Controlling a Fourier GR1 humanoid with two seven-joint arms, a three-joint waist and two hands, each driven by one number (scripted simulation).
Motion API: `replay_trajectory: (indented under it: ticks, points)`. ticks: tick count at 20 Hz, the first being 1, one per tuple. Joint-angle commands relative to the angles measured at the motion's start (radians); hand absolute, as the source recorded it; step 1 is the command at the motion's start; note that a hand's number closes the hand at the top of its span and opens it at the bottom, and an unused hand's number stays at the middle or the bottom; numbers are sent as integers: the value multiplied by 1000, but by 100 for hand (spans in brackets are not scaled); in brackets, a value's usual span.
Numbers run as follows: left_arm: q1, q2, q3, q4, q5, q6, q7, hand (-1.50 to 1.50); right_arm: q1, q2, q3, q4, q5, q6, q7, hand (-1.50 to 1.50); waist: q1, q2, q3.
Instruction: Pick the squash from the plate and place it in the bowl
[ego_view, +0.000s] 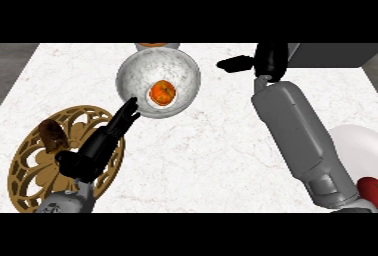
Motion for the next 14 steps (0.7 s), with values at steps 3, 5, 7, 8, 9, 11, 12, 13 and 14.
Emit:
replay_trajectory:
  ticks: [3,5,7,8,9,11,12,13,14]
  points:
    - [25,-15,-14,-79,3,13,58,0,251,-69,-64,-257,-89,-19,-38,-150,-25,-10,0]
    - [-24,-13,15,-4,-5,14,38,0,318,-110,-106,-323,-140,-7,-89,-150,-21,-2,0]
    - [20,-11,11,19,-19,5,-30,0,393,-169,-126,-451,-182,72,-62,-150,-24,-4,-1]
    - [-20,-36,-8,10,-28,24,20,0,432,-176,-153,-477,-207,47,-105,-150,-25,-3,0]
    - [34,-7,-1,-32,-17,-3,3,0,460,-211,-179,-504,-232,79,-117,-150,-13,-2,0]
    - [14,-49,-19,29,-42,28,-15,0,589,-221,-218,-552,-306,91,-219,-150,-21,-1,0]
    - [-3,-22,13,16,-19,6,-5,0,571,-293,-286,-543,-375,163,-230,-150,-17,0,0]
    - [51,-13,3,40,-27,-16,-62,0,643,-259,-265,-607,-382,170,-232,-150,-12,0,0]
    - [-32,-36,12,30,-31,17,6,0,653,-297,-307,-560,-441,223,-307,-150,-12,1,0]
